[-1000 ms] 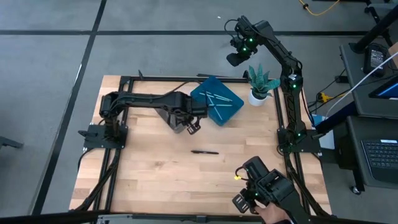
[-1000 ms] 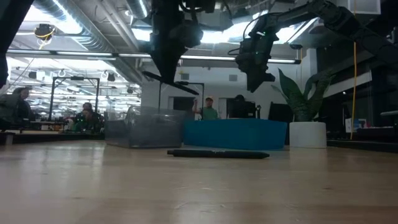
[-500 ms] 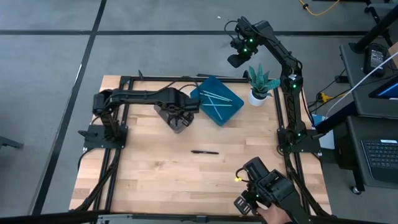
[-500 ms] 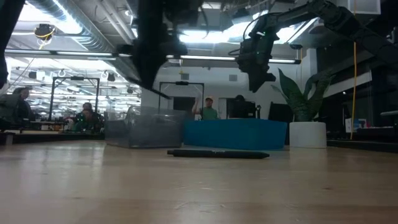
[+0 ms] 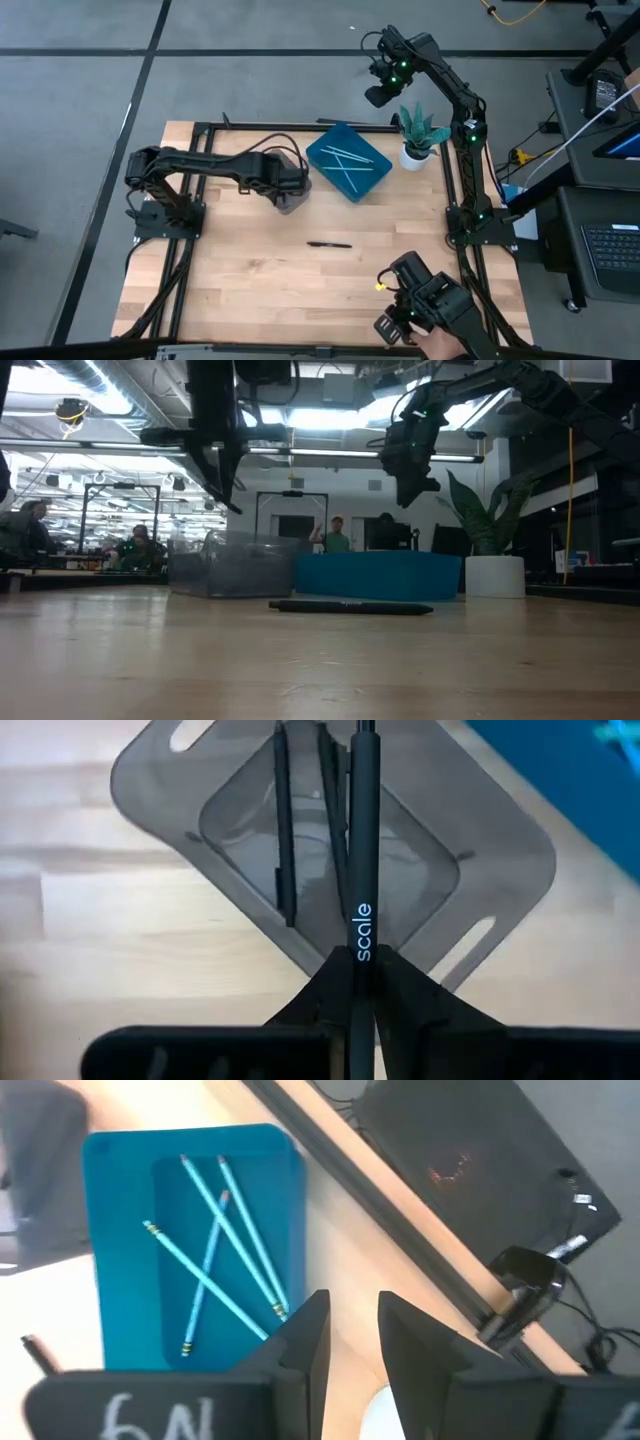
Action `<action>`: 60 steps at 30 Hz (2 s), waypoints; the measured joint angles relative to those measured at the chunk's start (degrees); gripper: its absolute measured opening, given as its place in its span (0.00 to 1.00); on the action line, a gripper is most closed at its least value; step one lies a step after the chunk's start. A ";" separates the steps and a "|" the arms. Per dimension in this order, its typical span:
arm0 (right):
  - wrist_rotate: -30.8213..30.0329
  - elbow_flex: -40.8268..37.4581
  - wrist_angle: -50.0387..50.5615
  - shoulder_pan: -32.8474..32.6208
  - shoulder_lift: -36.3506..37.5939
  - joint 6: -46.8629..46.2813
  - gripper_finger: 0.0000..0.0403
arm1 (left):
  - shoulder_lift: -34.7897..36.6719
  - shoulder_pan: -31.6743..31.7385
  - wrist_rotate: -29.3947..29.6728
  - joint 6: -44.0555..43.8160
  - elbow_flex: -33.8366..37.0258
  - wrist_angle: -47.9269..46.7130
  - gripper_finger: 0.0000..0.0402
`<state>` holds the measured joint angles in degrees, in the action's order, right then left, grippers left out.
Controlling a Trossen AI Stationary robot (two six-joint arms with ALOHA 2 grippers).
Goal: Sort pens & pencils
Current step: Put the black pen into the black bin
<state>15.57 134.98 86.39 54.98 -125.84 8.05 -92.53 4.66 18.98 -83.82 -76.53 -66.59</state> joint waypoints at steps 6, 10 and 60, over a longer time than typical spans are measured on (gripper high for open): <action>3.23 0.01 0.00 0.00 0.00 0.00 0.22 | -0.65 2.04 0.46 -9.41 0.44 0.05 0.05; 3.70 0.00 -0.03 0.00 0.00 0.00 0.22 | -0.77 3.79 -0.77 -12.08 0.46 0.96 0.05; 5.64 0.02 -1.03 0.00 0.00 -0.26 0.22 | -10.38 9.79 -3.65 -7.13 7.41 16.42 0.13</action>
<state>21.21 134.99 85.36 54.98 -125.84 7.79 -102.91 14.46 15.33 -90.96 -69.12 -50.17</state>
